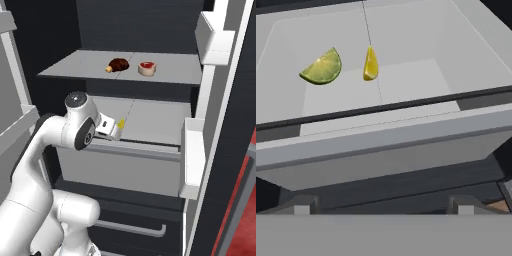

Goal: Place one lemon wedge and one steak in each tupperware on the nearby counter, to pack two identical lunches.

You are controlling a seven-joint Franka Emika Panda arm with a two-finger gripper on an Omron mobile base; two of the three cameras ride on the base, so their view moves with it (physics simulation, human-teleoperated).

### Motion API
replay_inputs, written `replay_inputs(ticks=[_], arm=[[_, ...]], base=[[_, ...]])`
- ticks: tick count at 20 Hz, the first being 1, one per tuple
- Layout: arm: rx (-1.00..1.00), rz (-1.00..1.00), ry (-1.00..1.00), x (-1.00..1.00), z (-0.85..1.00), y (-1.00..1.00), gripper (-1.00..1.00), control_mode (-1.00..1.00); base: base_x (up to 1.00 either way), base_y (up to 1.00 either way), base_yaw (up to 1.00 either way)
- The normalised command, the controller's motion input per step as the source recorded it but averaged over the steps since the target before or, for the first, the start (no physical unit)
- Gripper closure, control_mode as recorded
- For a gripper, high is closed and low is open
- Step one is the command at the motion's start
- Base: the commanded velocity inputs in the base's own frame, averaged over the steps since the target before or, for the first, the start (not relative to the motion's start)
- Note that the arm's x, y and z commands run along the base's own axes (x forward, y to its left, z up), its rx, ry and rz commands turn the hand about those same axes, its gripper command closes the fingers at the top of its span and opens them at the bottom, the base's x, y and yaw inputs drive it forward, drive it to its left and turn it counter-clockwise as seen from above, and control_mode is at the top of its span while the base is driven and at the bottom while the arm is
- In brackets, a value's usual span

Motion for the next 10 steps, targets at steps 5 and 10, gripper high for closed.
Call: replay_inputs(ticks=[5,10], arm=[[0.00,-0.03,0.00,0.54,-0.16,-0.06,-1.00,-1.00],[0.00,-0.01,0.00,0.59,-0.12,-0.10,-1.00,-1.00]], base=[[0.00,0.00,0.00],[0.00,0.00,0.00]])
